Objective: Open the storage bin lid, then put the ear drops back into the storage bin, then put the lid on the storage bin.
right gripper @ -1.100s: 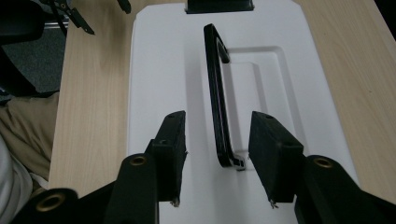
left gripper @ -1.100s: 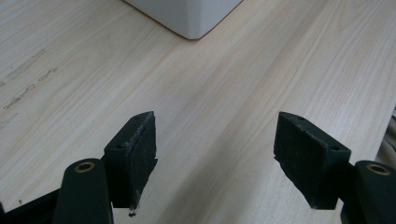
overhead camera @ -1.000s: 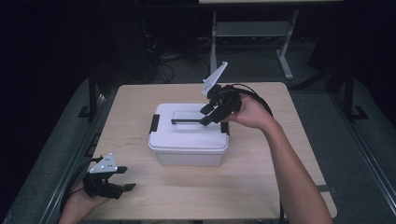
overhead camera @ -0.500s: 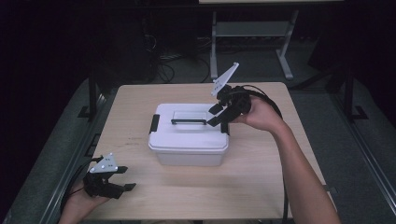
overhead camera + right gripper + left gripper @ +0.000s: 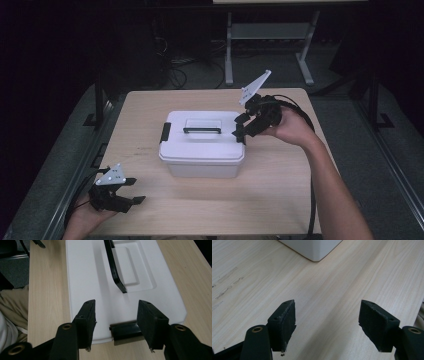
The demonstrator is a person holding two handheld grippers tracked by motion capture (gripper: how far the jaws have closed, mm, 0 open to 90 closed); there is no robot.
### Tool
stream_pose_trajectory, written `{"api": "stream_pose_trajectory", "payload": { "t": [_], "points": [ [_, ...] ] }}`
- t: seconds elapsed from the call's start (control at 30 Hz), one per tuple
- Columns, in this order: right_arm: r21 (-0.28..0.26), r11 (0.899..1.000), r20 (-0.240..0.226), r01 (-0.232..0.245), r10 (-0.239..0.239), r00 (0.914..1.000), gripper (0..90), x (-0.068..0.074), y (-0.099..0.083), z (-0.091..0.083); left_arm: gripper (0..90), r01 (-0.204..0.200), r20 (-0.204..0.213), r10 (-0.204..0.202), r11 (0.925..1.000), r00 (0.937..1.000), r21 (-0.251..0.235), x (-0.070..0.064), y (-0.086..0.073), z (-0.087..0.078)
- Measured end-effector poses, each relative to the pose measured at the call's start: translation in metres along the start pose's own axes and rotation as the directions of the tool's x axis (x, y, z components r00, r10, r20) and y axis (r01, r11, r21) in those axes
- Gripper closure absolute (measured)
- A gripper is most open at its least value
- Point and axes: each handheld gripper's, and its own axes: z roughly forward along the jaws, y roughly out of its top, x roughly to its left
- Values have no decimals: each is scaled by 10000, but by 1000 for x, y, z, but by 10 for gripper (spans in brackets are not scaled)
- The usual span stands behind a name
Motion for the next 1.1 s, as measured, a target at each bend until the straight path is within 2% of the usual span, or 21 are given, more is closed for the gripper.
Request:
{"api": "stream_pose_trajectory", "payload": {
  "t": [0.37,1.1],
  "points": [
    [-33,9996,147,-282,283,9995,479,1,-13,-11,293,12,6,-12,10000,10000,68,0,0,1],
    [87,9975,267,-706,704,9972,463,1,-33,-17,291,25,8,-25,10000,10000,52,1,0,1]
  ]
}}
